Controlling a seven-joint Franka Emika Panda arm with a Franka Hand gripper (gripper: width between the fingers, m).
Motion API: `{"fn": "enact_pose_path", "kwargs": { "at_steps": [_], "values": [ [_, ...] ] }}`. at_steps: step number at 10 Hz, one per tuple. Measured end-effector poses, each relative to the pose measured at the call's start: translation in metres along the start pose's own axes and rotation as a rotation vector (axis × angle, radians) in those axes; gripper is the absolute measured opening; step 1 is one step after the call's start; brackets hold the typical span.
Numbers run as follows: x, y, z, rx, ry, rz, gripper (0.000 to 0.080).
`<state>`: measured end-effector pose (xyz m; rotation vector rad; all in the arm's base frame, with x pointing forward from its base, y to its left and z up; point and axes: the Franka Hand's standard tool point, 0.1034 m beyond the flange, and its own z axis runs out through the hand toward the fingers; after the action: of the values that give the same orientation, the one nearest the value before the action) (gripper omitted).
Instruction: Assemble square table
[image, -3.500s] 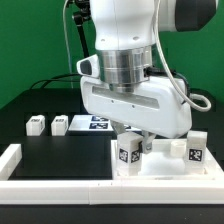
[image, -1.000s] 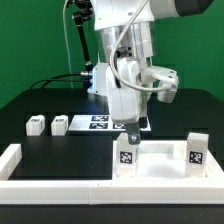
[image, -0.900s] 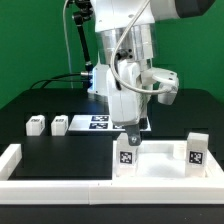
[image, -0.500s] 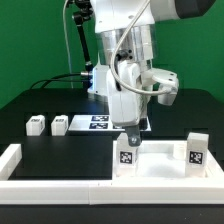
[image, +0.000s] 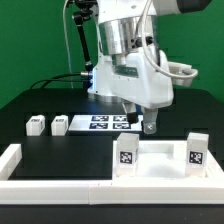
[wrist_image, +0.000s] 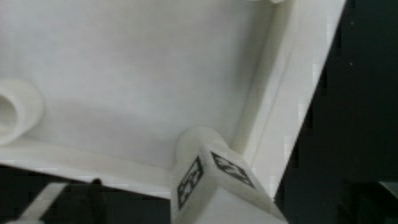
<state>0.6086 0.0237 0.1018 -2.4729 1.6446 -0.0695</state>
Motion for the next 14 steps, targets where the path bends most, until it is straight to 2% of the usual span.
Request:
{"fn": "enact_pose_path", "kwargs": {
  "at_steps": [5, 6, 8, 9, 13, 14],
  "values": [
    [0.001, 0.001, 0.0, -0.005, 0.002, -0.305, 0.0649],
    [-0.003, 0.0, 0.0, -0.027, 0.015, -0.522, 0.0649],
    [0.002, 0.006, 0.0, -0.037, 0.012, -0.848, 0.0649],
    [0.008, 0.01, 0.0, -0.054, 0.01, -1.073, 0.0649],
    [0.011, 0.013, 0.002, -0.062, 0.006, -1.081, 0.0649],
    [0.018, 0.022, 0.006, -0.082, -0.013, -1.072, 0.0649]
  ]
}}
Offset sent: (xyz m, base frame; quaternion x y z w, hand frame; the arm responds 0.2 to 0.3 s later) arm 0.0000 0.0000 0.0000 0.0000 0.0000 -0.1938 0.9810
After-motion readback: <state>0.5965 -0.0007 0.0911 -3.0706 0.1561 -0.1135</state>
